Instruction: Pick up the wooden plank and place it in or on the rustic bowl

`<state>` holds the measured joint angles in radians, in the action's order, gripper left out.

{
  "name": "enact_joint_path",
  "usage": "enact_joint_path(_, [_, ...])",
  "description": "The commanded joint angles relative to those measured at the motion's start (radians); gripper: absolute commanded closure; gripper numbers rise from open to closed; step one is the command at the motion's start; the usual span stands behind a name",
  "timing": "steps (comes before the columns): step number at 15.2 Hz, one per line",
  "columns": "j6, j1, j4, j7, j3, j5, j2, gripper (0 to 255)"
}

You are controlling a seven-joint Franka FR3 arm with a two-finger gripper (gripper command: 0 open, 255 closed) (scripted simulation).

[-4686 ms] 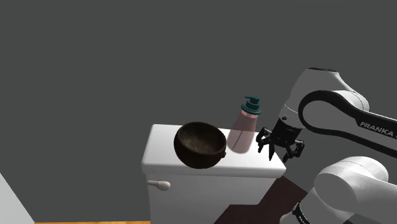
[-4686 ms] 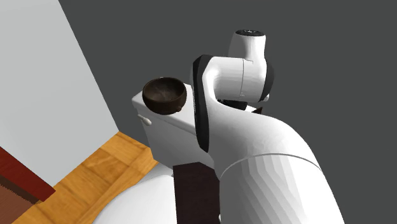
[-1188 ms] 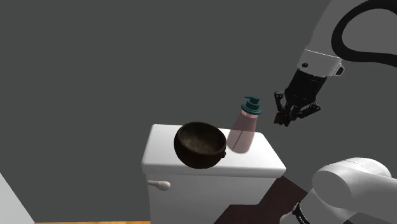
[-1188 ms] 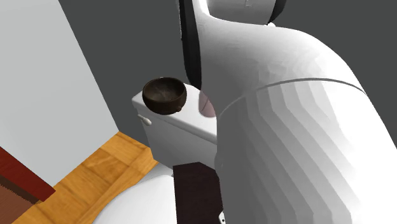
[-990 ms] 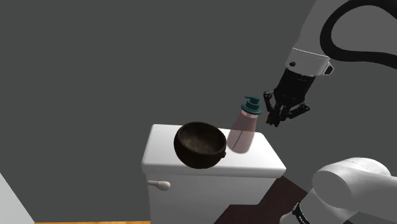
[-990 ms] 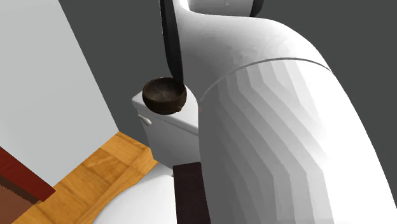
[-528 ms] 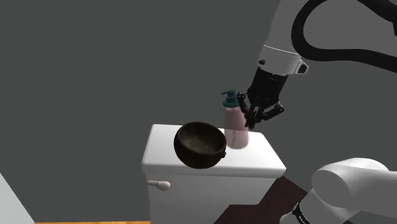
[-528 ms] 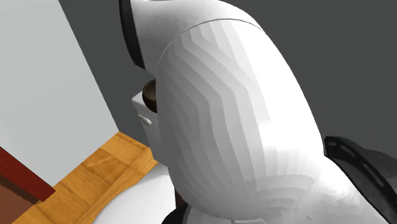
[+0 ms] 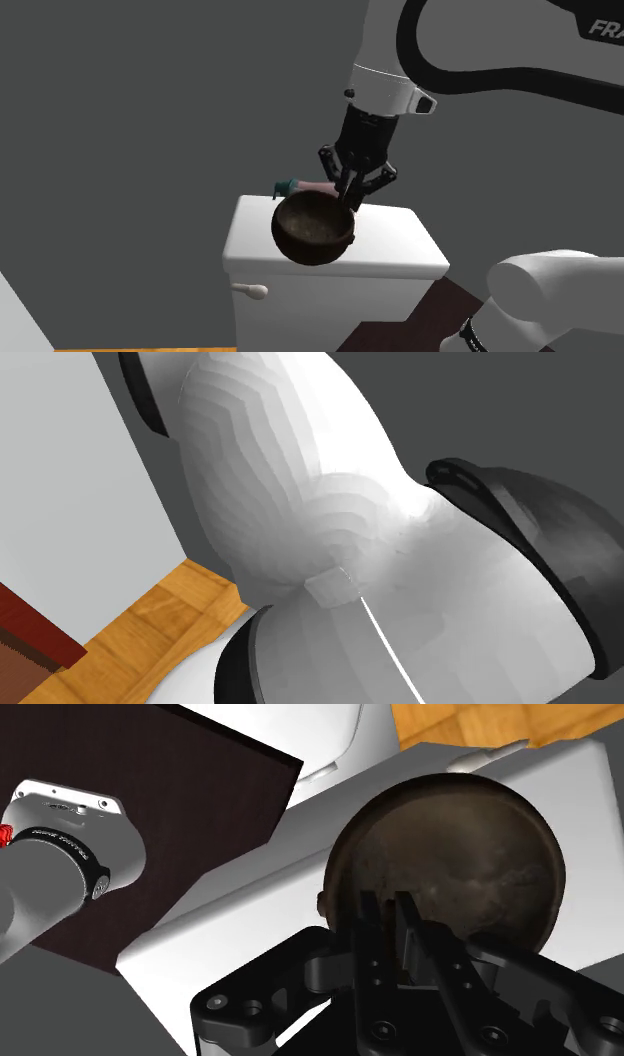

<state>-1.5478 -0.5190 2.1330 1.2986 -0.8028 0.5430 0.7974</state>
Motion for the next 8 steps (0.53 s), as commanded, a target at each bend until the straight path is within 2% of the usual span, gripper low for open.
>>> enact_joint_path(1, [-0.018,-0.038,-0.064,0.044,-0.069,0.005,-0.053,255])
enact_joint_path(4, [-0.042,-0.112,-0.167,0.117,-0.191,0.001,-0.133,255])
enact_joint_path(8, [-0.087,-0.106,-0.113,0.106,-0.207,0.019,-0.12,255])
